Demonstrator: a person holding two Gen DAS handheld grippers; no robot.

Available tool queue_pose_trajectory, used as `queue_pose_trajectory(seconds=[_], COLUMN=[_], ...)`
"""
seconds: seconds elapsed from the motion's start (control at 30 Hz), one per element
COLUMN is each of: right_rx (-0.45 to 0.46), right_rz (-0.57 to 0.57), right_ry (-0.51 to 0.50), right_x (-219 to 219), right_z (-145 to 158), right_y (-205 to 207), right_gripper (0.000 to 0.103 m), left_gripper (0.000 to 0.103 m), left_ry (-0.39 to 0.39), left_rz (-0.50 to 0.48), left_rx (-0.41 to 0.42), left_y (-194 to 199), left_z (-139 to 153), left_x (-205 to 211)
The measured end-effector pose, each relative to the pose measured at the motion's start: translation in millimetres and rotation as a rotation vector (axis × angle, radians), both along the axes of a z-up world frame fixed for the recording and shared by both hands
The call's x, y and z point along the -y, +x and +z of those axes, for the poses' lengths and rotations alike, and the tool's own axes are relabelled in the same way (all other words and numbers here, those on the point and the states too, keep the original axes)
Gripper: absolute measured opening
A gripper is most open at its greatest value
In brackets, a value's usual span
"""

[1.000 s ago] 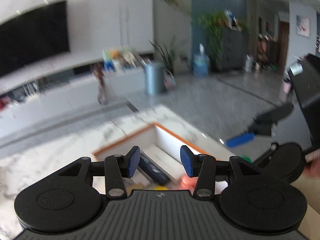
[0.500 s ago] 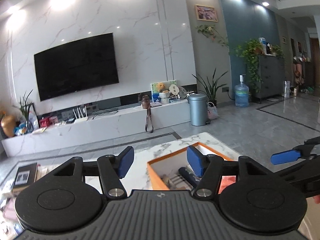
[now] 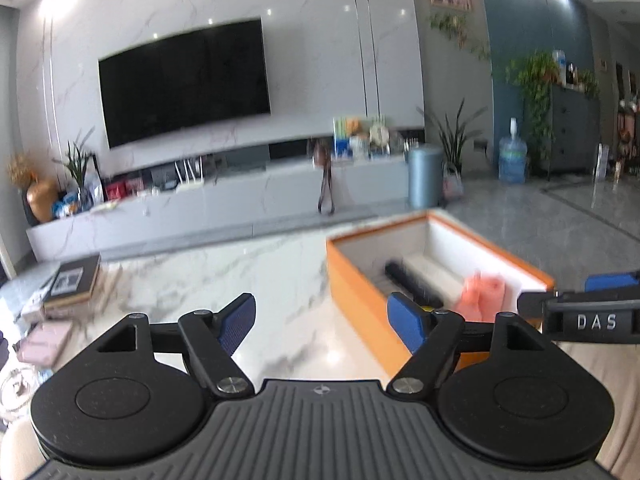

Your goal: Organize rigid objects

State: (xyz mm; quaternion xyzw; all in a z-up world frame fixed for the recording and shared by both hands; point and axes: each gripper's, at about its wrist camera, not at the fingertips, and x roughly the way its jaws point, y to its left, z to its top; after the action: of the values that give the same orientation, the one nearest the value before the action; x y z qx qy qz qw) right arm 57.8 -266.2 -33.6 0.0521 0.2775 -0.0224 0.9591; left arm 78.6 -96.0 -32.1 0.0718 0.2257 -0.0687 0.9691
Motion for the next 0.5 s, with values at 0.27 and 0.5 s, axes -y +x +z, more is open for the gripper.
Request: queue_pose_trajectory(seconds=[0.27, 0.5], right_rx=[0.03, 0.067], right_rz=[0.005, 0.004], right_ry=[-0.044, -0.031], right_x=[-15, -14], right_z=[-20, -33], right_y=[-2, -3], right_gripper=[0.084, 0.084], left_gripper=[0.089, 0.089], left_ry=[-0.02, -0.031], left_rz=[0.036, 0.051], left_rx=[-0.048, -0.087], left_y=[-3, -3], left_z=[-11, -26], left_x=[-16, -21])
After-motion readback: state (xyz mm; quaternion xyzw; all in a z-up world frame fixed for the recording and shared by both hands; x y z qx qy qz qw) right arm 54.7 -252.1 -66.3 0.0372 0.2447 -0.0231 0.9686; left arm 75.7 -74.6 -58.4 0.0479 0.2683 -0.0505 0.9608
